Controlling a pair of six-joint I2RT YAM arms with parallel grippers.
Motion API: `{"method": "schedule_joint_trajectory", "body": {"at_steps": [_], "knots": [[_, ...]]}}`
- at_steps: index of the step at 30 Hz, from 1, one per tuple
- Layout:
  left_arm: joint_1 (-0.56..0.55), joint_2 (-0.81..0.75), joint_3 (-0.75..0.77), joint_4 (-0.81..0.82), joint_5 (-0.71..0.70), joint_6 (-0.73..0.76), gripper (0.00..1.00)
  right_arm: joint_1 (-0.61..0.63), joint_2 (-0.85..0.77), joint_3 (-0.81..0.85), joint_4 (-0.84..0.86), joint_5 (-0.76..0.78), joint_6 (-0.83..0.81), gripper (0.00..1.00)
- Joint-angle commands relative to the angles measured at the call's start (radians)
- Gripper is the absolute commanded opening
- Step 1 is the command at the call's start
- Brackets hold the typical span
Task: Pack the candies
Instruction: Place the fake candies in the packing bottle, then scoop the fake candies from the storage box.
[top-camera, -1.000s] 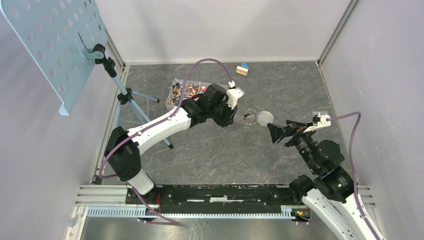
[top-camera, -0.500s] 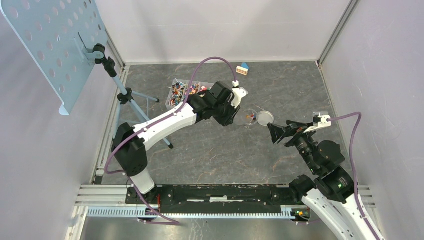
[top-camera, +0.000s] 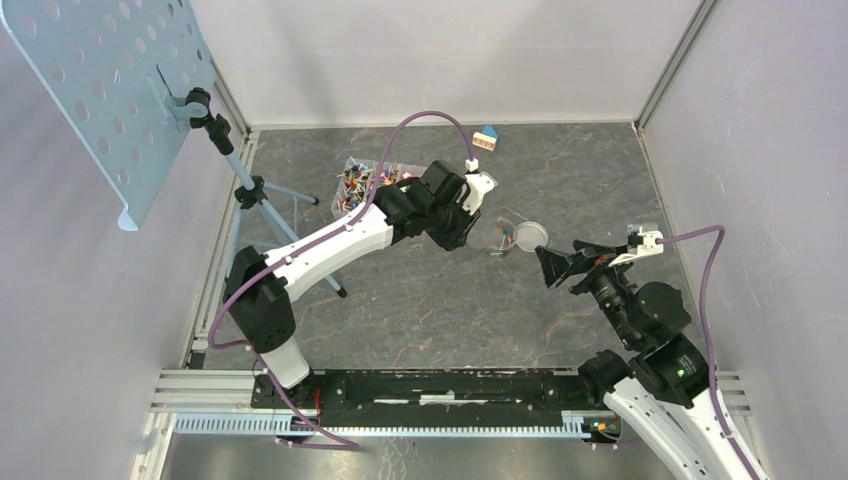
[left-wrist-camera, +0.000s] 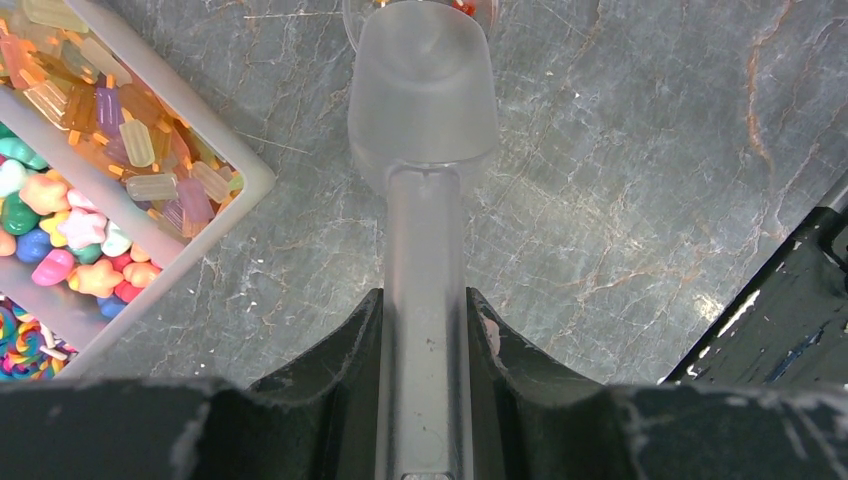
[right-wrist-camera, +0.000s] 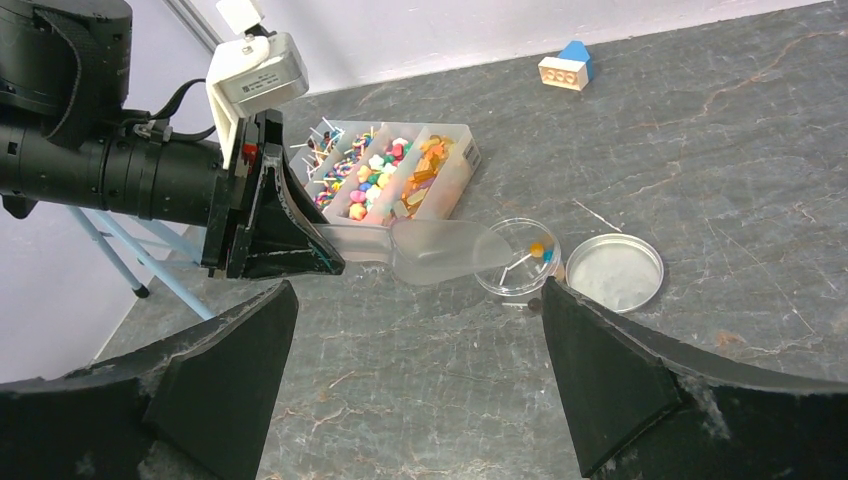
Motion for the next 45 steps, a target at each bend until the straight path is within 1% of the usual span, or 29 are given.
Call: {"method": "schedule_joint_trajectory", "body": {"at_steps": [1, 6, 11, 15, 17, 22, 26, 29, 32, 35, 38, 45], "knots": [[-0.006, -0.051, 0.05, 0.024, -0.01, -0.005, 0.02, -0.001, -0.006, 0.009, 0.032, -0.001, -0.004, 0.98], [-0.005, -0.126, 0.018, 0.068, -0.06, -0.017, 0.02, 0.0, -0.007, -0.001, 0.032, -0.007, -0.008, 0.98], [-0.002, -0.218, -0.041, 0.111, -0.231, -0.015, 0.02, -0.001, -0.012, -0.008, 0.037, -0.02, -0.008, 0.98], [0.015, -0.25, -0.037, 0.061, -0.352, 0.015, 0.02, -0.001, -0.019, -0.011, 0.047, -0.029, -0.002, 0.98], [0.045, -0.261, -0.028, 0.023, -0.345, 0.022, 0.02, -0.001, -0.018, -0.01, 0.055, -0.035, -0.002, 0.98], [0.171, -0.272, -0.009, -0.099, -0.294, 0.027, 0.02, -0.001, 0.0, -0.006, 0.066, -0.058, -0.003, 0.98], [0.312, -0.281, -0.004, -0.19, -0.254, 0.032, 0.02, -0.001, 0.0, -0.018, 0.075, -0.07, -0.001, 0.98], [0.428, -0.296, 0.005, -0.226, -0.223, 0.03, 0.02, -0.001, -0.01, -0.047, 0.09, -0.08, 0.0, 0.98], [0.504, -0.303, 0.011, -0.247, -0.241, 0.048, 0.02, -0.001, 0.001, -0.047, 0.089, -0.098, -0.012, 0.98], [0.546, -0.276, 0.02, -0.277, -0.258, 0.072, 0.02, -0.002, 0.018, -0.032, 0.081, -0.113, -0.027, 0.98], [0.572, -0.224, 0.037, -0.318, -0.236, 0.096, 0.02, -0.001, 0.021, -0.028, 0.089, -0.114, -0.035, 0.98], [0.582, -0.091, 0.094, -0.396, -0.228, 0.131, 0.02, -0.002, 0.019, -0.039, 0.093, -0.109, -0.035, 0.98]]}}
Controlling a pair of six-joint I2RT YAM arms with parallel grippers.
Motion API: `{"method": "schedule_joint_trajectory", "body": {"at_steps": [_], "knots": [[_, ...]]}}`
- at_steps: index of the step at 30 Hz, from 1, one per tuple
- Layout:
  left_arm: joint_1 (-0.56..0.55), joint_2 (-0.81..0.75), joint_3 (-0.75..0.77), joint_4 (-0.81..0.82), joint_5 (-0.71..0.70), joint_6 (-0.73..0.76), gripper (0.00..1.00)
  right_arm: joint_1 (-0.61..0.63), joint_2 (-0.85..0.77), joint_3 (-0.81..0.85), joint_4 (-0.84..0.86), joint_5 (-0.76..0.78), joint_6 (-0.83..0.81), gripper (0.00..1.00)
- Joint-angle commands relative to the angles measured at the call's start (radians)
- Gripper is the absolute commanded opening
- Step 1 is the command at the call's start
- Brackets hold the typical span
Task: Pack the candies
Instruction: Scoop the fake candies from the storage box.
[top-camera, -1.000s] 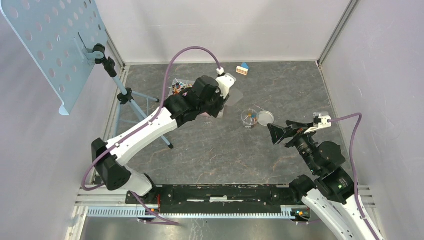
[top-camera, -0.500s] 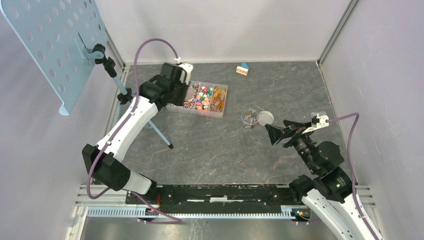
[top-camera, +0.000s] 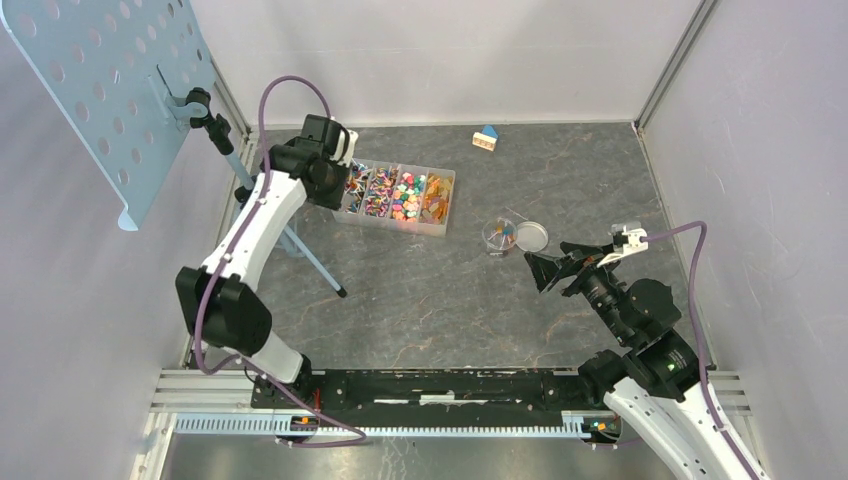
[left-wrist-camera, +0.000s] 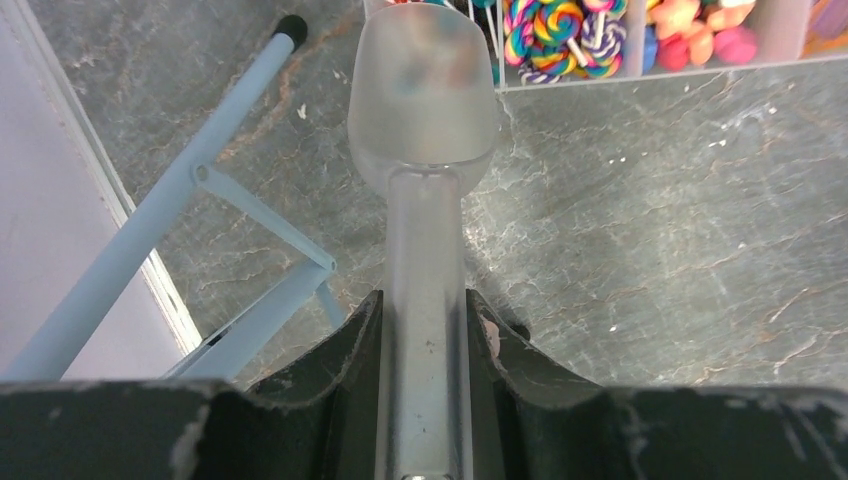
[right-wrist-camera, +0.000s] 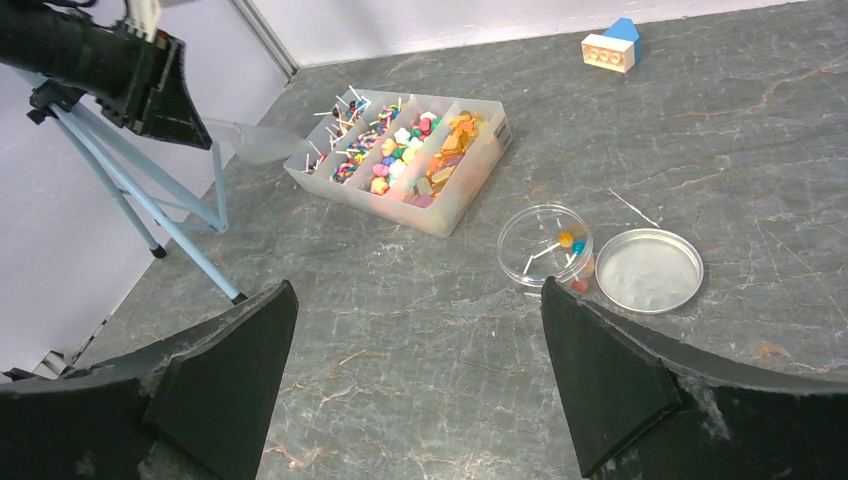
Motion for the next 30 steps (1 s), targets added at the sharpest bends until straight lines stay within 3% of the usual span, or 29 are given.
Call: {"method": "schedule_joint_trajectory", "body": {"at_steps": [1, 30], "knots": [[0.005, 0.071, 0.062, -0.052, 0.025, 0.068, 0.02, -0.001, 0.004, 0.007, 0.039, -0.001, -0.02, 0.98], [0.037, 0.262, 0.091, 0.05, 0.037, 0.129, 0.02, -0.001, 0.062, 0.012, 0.088, -0.001, -0.027, 0.98]]}}
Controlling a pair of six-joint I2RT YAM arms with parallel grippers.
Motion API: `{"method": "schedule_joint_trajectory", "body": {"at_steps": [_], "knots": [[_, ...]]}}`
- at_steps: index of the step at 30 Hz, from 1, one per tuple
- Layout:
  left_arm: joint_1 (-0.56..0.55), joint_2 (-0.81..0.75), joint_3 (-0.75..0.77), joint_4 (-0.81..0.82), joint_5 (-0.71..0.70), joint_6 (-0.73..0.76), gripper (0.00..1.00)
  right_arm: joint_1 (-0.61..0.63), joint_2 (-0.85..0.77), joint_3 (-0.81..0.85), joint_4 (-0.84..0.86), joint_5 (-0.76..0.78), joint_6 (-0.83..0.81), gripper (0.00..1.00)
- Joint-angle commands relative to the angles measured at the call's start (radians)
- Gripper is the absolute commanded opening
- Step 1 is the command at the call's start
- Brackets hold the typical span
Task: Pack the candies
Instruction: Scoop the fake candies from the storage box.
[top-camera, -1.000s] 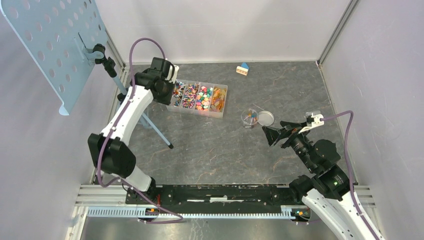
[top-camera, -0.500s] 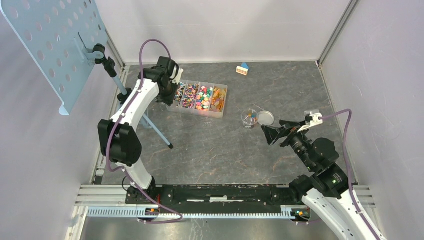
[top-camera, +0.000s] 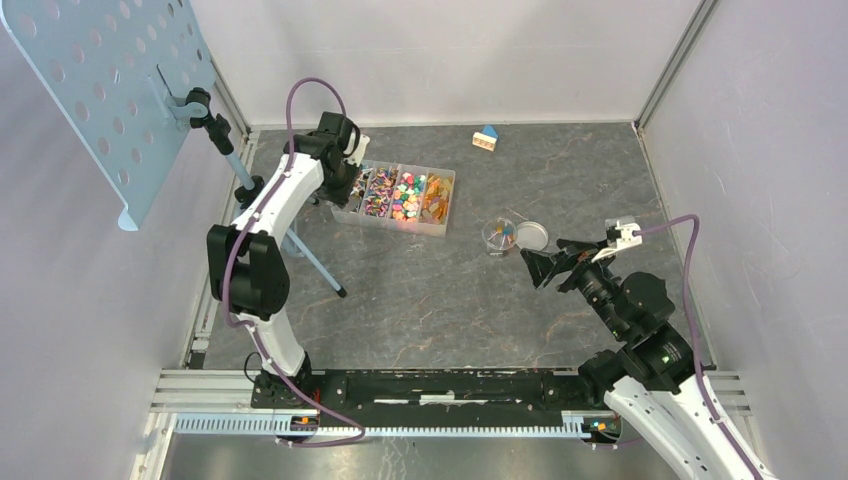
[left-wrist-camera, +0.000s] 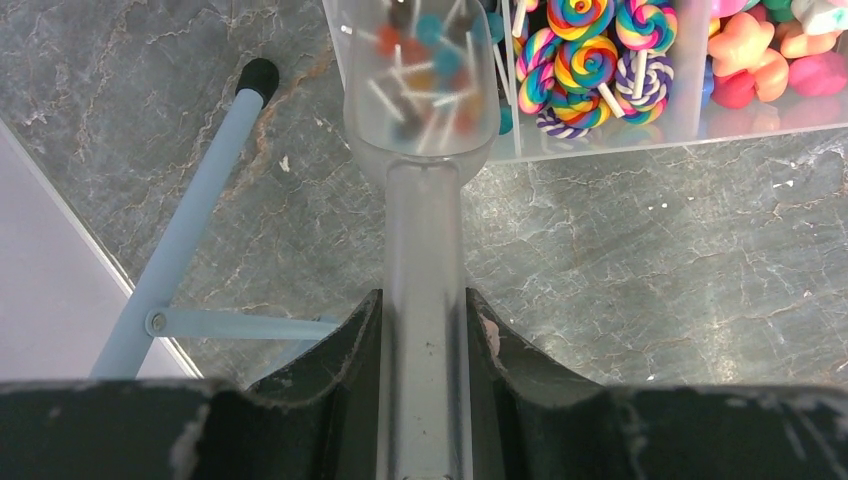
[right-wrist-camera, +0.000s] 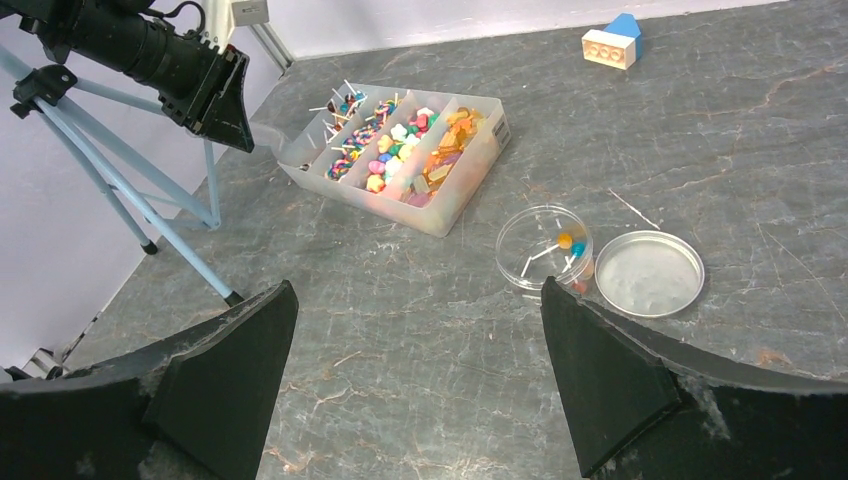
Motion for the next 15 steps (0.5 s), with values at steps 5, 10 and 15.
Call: {"method": "schedule_joint_trajectory", "body": {"at_steps": [5, 10, 15], "knots": [[0.013, -0.018, -0.05, 0.069, -0.005, 0.036, 0.02, -0.001, 0.025, 0.011, 0.068, -0.006, -0.014, 0.98], [0.026, -0.039, -0.11, 0.105, -0.002, 0.026, 0.02, -0.002, 0.027, 0.011, 0.073, -0.007, -0.011, 0.98], [0.035, -0.056, -0.158, 0.137, -0.009, 0.02, 0.02, -0.001, 0.02, 0.007, 0.073, -0.007, -0.006, 0.98]]}}
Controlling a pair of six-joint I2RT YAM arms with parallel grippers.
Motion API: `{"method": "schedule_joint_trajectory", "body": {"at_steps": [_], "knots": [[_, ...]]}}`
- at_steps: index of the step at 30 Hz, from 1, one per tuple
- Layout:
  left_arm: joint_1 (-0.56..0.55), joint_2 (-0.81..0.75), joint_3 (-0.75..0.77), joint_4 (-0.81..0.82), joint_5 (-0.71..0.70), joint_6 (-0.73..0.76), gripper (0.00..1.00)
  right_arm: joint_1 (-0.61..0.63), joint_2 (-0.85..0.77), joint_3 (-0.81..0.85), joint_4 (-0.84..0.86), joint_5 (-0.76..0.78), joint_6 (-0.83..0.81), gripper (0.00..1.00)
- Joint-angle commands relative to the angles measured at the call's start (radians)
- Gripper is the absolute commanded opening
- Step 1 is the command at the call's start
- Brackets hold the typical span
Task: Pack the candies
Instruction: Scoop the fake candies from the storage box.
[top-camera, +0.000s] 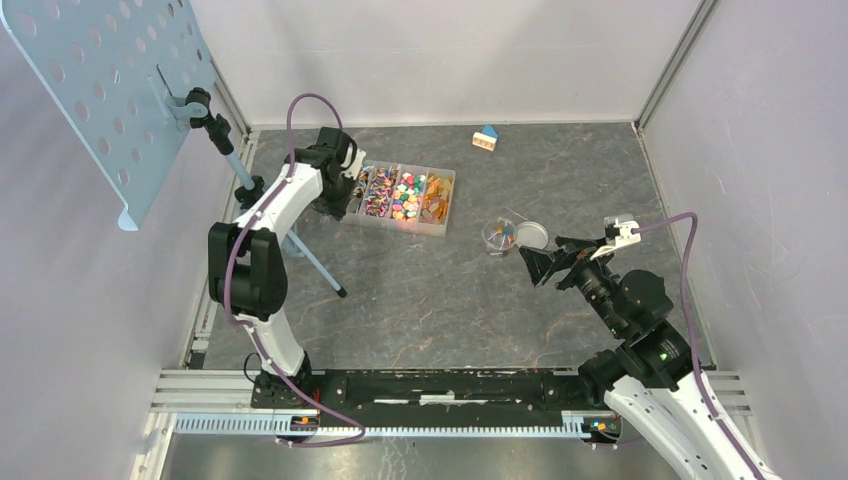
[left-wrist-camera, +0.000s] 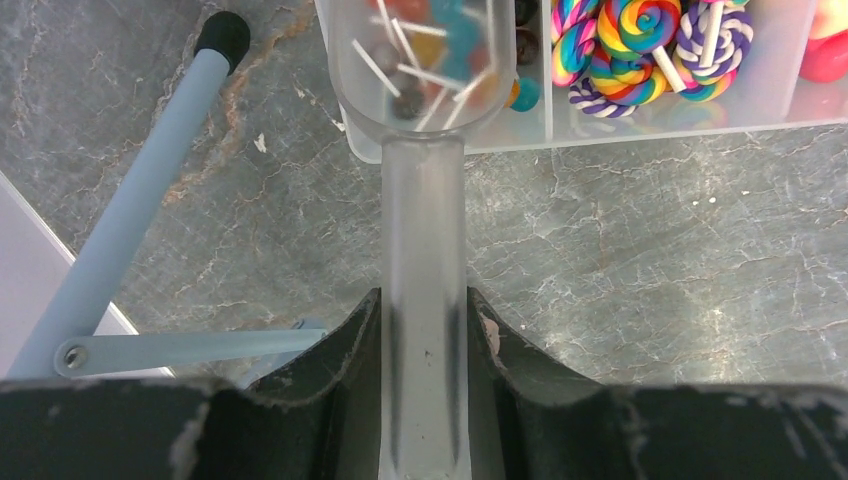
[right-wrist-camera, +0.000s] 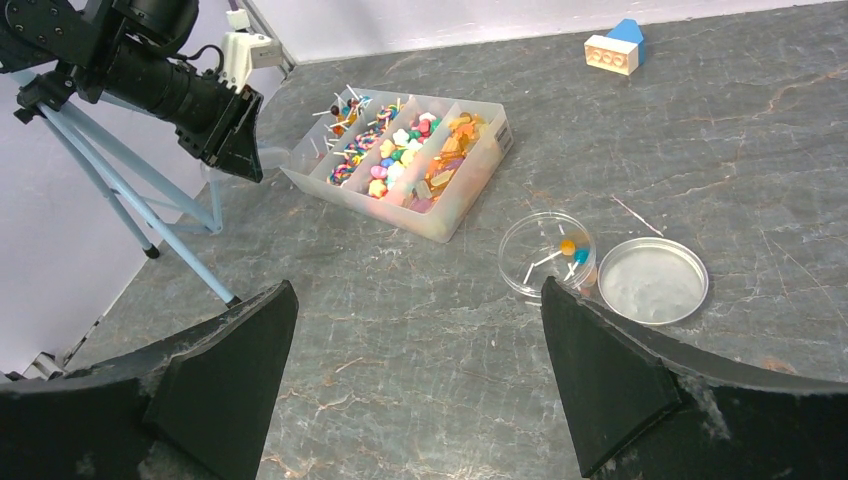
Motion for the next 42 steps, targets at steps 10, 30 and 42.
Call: {"method": "schedule_joint_trajectory", "body": {"at_steps": [10, 30, 42], "knots": [[0.015, -0.07, -0.077, 0.092, 0.019, -0.005, 0.02, -0.001, -0.013, 0.005, 0.037, -0.006, 0.001, 0.98], [0.028, -0.169, -0.254, 0.237, 0.027, -0.049, 0.02, -0.002, -0.035, -0.002, 0.032, -0.007, 0.012, 0.98], [0.03, -0.199, -0.357, 0.349, 0.036, -0.063, 0.02, -0.001, -0.042, -0.004, 0.033, -0.006, 0.013, 0.98]]}}
